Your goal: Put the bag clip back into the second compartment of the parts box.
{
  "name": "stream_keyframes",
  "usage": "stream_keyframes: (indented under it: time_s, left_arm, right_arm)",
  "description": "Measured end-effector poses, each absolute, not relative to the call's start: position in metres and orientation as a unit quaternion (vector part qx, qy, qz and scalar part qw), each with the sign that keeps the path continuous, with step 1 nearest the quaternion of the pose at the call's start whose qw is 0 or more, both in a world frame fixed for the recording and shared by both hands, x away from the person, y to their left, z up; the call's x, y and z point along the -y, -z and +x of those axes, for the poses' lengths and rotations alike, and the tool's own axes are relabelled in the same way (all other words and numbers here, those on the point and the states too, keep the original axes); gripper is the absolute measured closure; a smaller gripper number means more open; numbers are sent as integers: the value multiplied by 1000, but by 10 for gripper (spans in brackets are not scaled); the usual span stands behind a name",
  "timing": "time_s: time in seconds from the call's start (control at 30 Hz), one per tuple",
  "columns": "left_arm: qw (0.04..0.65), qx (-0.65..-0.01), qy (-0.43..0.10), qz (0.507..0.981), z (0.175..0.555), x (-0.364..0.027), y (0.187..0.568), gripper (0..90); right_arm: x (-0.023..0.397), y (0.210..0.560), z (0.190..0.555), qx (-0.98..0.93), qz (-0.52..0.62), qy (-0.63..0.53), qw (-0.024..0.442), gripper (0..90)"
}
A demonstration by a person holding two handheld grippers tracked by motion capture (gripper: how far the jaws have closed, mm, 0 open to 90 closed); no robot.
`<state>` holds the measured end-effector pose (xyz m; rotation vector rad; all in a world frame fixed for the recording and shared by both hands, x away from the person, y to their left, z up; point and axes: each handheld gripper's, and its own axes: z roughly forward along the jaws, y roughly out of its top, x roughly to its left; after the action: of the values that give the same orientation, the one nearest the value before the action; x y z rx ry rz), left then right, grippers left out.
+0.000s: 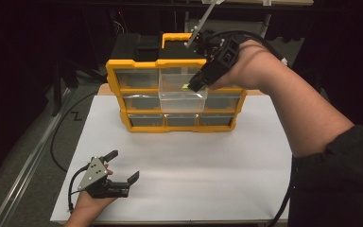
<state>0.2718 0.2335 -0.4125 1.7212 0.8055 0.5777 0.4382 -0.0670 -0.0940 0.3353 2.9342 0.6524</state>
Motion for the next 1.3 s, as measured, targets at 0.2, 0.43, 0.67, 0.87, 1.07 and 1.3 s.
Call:
stream_keyframes:
  time_s: [0.2, 0.43, 0.67, 0.87, 1.07, 1.3]
  left_arm:
    - [547, -340, -243, 725, 271, -235, 412, 4]
    - [549, -338, -241, 725, 271, -234, 412, 4]
    - [550, -338, -239, 725, 271, -235, 412, 4]
    - [552, -335, -240, 725, 270, -234, 412, 4]
    - [552, -335, -239, 725, 271, -235, 412, 4]
    - [554, -334, -239, 725, 271, -234, 412, 4]
  right_arm:
    - [54, 90, 448, -969, 109, -213, 66, 791]
    - [53, 97, 458, -969, 116, -204, 71, 791]
    - [56, 112, 465, -971, 127, -192, 69, 791]
    - [57, 130, 470, -972, 129, -188, 57, 791]
    - [55, 136, 470, -972, 131, -185, 56, 791]
    - [54, 139, 470, -972, 135, -185, 55, 790]
